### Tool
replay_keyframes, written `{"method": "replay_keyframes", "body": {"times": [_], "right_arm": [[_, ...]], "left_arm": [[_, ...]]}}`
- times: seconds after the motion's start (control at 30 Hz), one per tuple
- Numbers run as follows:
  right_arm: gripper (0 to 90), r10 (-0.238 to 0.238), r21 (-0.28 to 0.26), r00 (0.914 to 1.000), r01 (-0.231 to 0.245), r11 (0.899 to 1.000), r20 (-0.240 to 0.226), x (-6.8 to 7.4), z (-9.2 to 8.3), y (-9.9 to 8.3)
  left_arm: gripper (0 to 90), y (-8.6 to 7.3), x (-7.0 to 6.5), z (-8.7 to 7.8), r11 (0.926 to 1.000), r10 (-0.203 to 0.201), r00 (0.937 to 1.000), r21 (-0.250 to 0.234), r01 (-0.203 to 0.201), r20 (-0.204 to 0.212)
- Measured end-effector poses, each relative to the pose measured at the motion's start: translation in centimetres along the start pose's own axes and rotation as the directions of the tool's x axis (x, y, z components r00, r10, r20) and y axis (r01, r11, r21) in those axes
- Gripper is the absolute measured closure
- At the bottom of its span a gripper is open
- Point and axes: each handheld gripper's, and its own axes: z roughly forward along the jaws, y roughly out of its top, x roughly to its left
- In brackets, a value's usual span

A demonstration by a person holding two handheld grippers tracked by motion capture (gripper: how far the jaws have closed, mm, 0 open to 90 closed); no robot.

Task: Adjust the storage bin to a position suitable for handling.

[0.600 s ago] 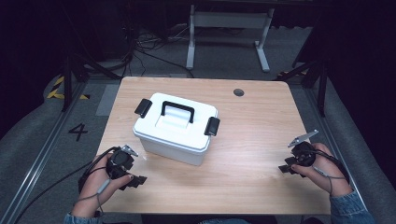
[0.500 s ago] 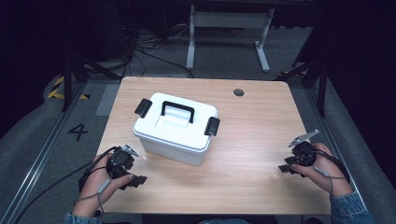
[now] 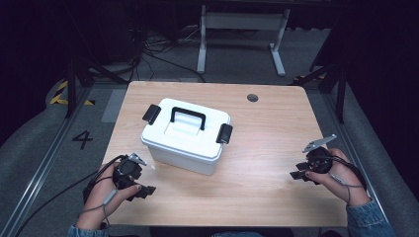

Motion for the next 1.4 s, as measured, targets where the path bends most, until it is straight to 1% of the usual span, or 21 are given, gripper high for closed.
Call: {"method": "replay_keyframes", "body": {"times": [0.13, 0.17, 0.2, 0.23, 0.27, 0.33, 0.4, 0.43, 0.47, 0.57, 0.73, 0.8, 0.83, 0.87, 0.9, 0.93, 1.0, 1.03, 1.1, 1.2, 1.4], "right_arm": [[53.2, -0.007, -0.018, 0.9999, 0.007, 1.0, -0.009, 0.0, -0.1, 0.4], [53.2, -0.018, -0.038, 0.9995, 0.017, 0.999, -0.027, 0.3, -0.3, 1.0], [53.2, -0.018, -0.038, 0.9995, 0.017, 0.999, -0.027, 0.3, -0.3, 1.0], [53.3, -0.024, -0.044, 0.9992, 0.022, 0.999, -0.033, 0.4, -0.4, 1.4], [53.3, -0.033, -0.052, 0.9988, 0.031, 0.998, -0.036, 0.6, -0.5, 1.9], [53.2, -0.053, -0.052, 0.9982, 0.051, 0.997, -0.029, 0.8, -0.7, 2.7], [53.3, -0.066, -0.056, 0.9975, 0.065, 0.996, -0.025, 1.0, -0.9, 3.5], [53.3, -0.072, -0.06, 0.9971, 0.07, 0.996, -0.027, 1.1, -1.0, 3.9], [53.3, -0.076, -0.064, 0.9967, 0.074, 0.995, -0.027, 1.2, -1.0, 4.2], [53.3, -0.094, -0.069, 0.9951, 0.091, 0.993, -0.032, 1.6, -1.3, 5.4], [53.6, -0.137, -0.076, 0.9894, 0.133, 0.988, -0.047, 2.6, -1.8, 8.0], [53.7, -0.151, -0.075, 0.9875, 0.147, 0.986, -0.046, 3.0, -2.0, 8.9], [53.7, -0.151, -0.075, 0.9875, 0.147, 0.986, -0.046, 3.0, -2.0, 8.9], [53.7, -0.157, -0.075, 0.9865, 0.153, 0.985, -0.047, 3.1, -2.1, 9.4], [53.8, -0.163, -0.076, 0.9854, 0.159, 0.984, -0.049, 3.3, -2.2, 9.8], [53.8, -0.172, -0.078, 0.9838, 0.168, 0.983, -0.05, 3.6, -2.4, 10.5], [53.8, -0.18, -0.083, 0.9823, 0.175, 0.981, -0.052, 3.8, -2.6, 11.1], [53.8, -0.18, -0.083, 0.9823, 0.175, 0.981, -0.052, 3.8, -2.6, 11.1], [53.8, -0.191, -0.109, 0.9804, 0.185, 0.977, -0.049, 4.1, -3.1, 12.1], [54.0, -0.201, -0.131, 0.978, 0.193, 0.972, -0.054, 4.5, -3.5, 13.1], [54.4, -0.222, -0.13, 0.9732, 0.213, 0.968, -0.061, 5.2, -4.0, 15.0]], "left_arm": [[24.2, 0.0, 0.0, 0.0, 1.0, -0.006, 1.0, 0.001, 0.006, 0.002], [24.2, 0.1, 0.1, 0.0, 1.0, 0.002, 1.0, -0.006, -0.002, -0.001], [24.2, 0.1, 0.1, 0.0, 1.0, 0.002, 1.0, -0.006, -0.002, -0.001], [24.2, 0.2, 0.1, 0.0, 1.0, 0.006, 1.0, -0.003, -0.006, -0.002], [24.2, 0.2, 0.1, 0.0, 1.0, 0.001, 1.0, -0.004, -0.001, 0.002], [24.2, 0.4, 0.1, 0.0, 0.9999, 0.011, 0.9999, -0.008, -0.011, 0.003], [24.1, 0.6, 0.1, 0.0, 0.9999, 0.008, 1.0, -0.007, -0.008, 0.004], [24.1, 0.6, 0.2, 0.0, 0.9999, 0.014, 0.9999, -0.007, -0.014, -0.001], [24.1, 0.6, 0.2, 0.0, 0.9999, 0.008, 1.0, -0.007, -0.008, 0.003], [24.1, 0.6, 0.3, 0.0, 0.9999, 0.012, 0.9999, -0.007, -0.012, 0.002], [24.0, 0.5, 0.4, -0.2, 0.9999, 0.014, 0.9999, -0.01, -0.014, -0.005], [24.0, 0.5, 0.3, -0.2, 0.9999, 0.01, 1.0, -0.011, -0.01, -0.001], [24.0, 0.5, 0.3, -0.2, 0.9999, 0.01, 1.0, -0.011, -0.01, -0.001], [24.0, 0.5, 0.3, -0.3, 0.9999, 0.006, 1.0, -0.011, -0.006, 0.0], [24.0, 0.5, 0.4, -0.3, 0.9998, 0.011, 0.9999, -0.014, -0.011, -0.005], [24.0, 0.4, 0.3, -0.3, 0.9999, 0.003, 1.0, -0.01, -0.003, 0.0], [24.0, 0.3, 0.4, -0.3, 0.9999, 0.005, 1.0, -0.012, -0.005, 0.001], [24.0, 0.3, 0.4, -0.3, 0.9999, 0.005, 1.0, -0.012, -0.005, 0.001], [24.0, 0.4, 0.5, -0.3, 0.9999, 0.008, 1.0, -0.013, -0.008, -0.001], [24.0, 0.4, 0.5, -0.2, 0.9999, 0.006, 1.0, -0.01, -0.006, -0.001], [23.9, 0.5, 0.5, -0.1, 0.9999, 0.008, 1.0, -0.007, -0.008, 0.004]]}}
